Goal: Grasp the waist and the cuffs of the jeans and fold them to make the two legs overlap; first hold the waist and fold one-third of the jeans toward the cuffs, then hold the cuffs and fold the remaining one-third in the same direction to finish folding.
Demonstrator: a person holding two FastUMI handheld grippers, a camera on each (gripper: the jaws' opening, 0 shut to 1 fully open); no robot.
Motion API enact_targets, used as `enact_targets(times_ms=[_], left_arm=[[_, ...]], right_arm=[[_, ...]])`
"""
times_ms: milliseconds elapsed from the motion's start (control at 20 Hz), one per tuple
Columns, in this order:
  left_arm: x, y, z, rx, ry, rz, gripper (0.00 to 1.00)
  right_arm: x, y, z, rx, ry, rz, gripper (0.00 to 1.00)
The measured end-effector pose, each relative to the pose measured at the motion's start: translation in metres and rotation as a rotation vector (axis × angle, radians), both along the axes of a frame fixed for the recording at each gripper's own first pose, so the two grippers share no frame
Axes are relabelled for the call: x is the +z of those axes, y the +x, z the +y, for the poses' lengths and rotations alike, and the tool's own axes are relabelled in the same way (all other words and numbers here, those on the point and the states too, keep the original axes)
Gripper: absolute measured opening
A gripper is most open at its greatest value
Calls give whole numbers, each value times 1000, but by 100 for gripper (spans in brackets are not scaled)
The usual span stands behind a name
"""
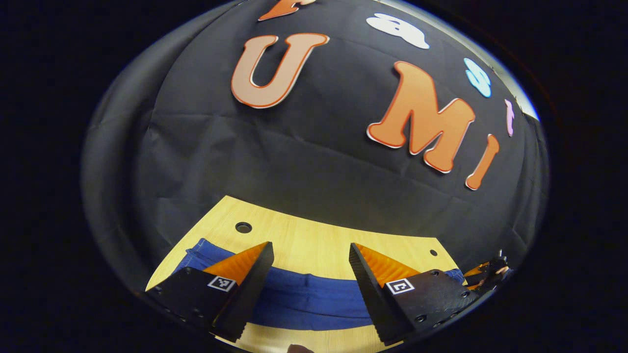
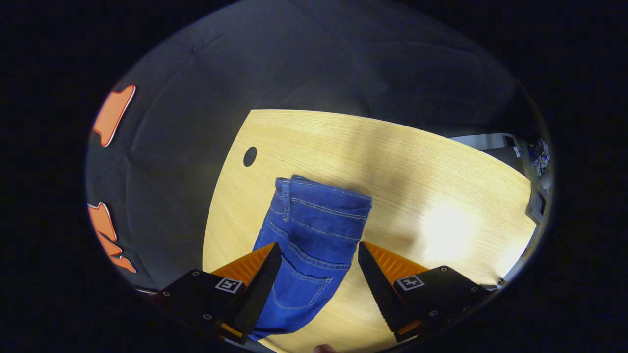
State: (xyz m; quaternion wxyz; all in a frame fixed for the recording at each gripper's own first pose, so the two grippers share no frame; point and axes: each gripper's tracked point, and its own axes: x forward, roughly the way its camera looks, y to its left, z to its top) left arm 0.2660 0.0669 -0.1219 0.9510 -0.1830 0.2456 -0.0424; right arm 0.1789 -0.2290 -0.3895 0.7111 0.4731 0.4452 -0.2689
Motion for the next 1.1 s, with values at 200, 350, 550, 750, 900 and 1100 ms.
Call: enact_targets(times_ms=[200, 350, 550, 750, 900, 1100], left_arm=[[9, -21, -15, 20, 52, -22, 97], [23, -38, -24, 23, 117, -37, 97], [41, -58, -44, 15, 133, -61, 97], [45, -77, -55, 21, 126, -57, 97], [33, -92, -58, 24, 139, -16, 97], [25, -108, -55, 44, 139, 20, 97]], right_arm=[[-18, -2, -10, -11, -23, 15, 98], [-26, 5, -9, 6, -30, 11, 98], [-40, 8, -8, 29, -48, 20, 98], [-43, 15, -12, 45, -88, -22, 87], [-50, 14, -11, 98, -136, -48, 61], [-40, 12, -7, 61, -110, -75, 21]])
